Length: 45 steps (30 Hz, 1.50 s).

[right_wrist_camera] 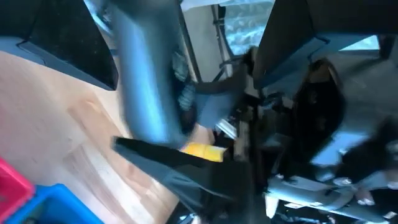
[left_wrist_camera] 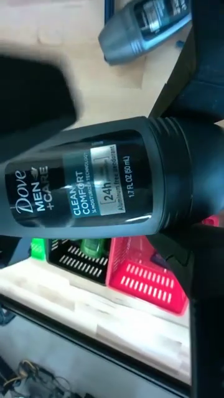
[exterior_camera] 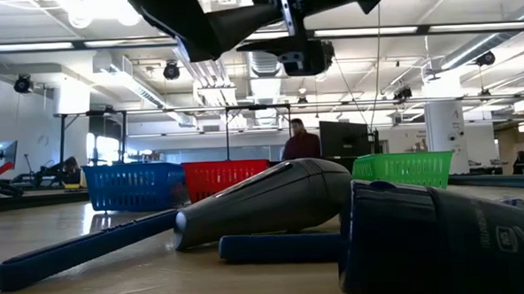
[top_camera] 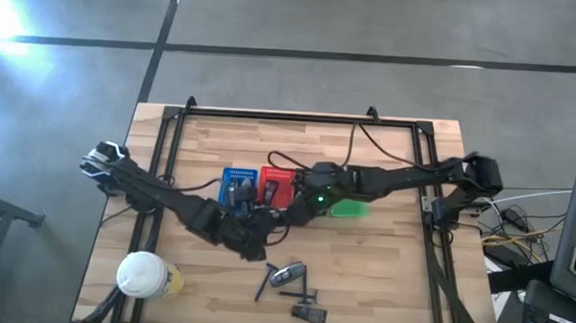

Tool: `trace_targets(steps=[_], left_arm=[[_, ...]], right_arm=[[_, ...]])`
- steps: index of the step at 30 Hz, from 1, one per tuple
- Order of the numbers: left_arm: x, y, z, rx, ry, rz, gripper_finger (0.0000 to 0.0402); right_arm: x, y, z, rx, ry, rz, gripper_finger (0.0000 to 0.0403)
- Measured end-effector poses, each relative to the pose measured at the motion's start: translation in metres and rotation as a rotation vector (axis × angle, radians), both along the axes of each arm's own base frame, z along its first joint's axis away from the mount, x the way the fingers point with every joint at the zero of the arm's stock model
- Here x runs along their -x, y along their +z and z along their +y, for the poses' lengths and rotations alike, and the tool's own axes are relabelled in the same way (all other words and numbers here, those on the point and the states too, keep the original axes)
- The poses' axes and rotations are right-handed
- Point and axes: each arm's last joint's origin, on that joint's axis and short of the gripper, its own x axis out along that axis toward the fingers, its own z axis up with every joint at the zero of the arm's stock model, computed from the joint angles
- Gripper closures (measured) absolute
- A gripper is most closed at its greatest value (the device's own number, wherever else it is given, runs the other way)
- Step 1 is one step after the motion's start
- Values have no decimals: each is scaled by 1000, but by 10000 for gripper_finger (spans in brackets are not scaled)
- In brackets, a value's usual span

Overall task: Pick & Place Travel size toiletries
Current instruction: Put the deodorant into the blue bin

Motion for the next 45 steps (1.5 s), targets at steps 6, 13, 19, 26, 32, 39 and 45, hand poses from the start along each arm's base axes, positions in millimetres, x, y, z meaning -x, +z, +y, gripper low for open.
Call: trace_targets(steps=[6,13,19,26,32,39,45], left_arm=[[2,0,0,-14,5,10,198],[4,-1,0,-32,12,25,198],[4,-1,1,-33,12,27,198],[7,-4,2,3,48,53,198],[18,-22,5,73,135,120,198],[45,-41,25,192,498,188,198],[66,-49,63,553,766,11,198]], right_arm=[[-11,-3,-1,-5,7,9,74],[-11,-8,-4,-20,-6,30,162],[-11,-9,-4,-16,-15,35,225],[-11,-9,-4,20,-13,21,198],[-5,-8,-6,68,-26,60,124],[20,5,-10,216,-89,163,60],[52,28,-14,319,-165,191,38]])
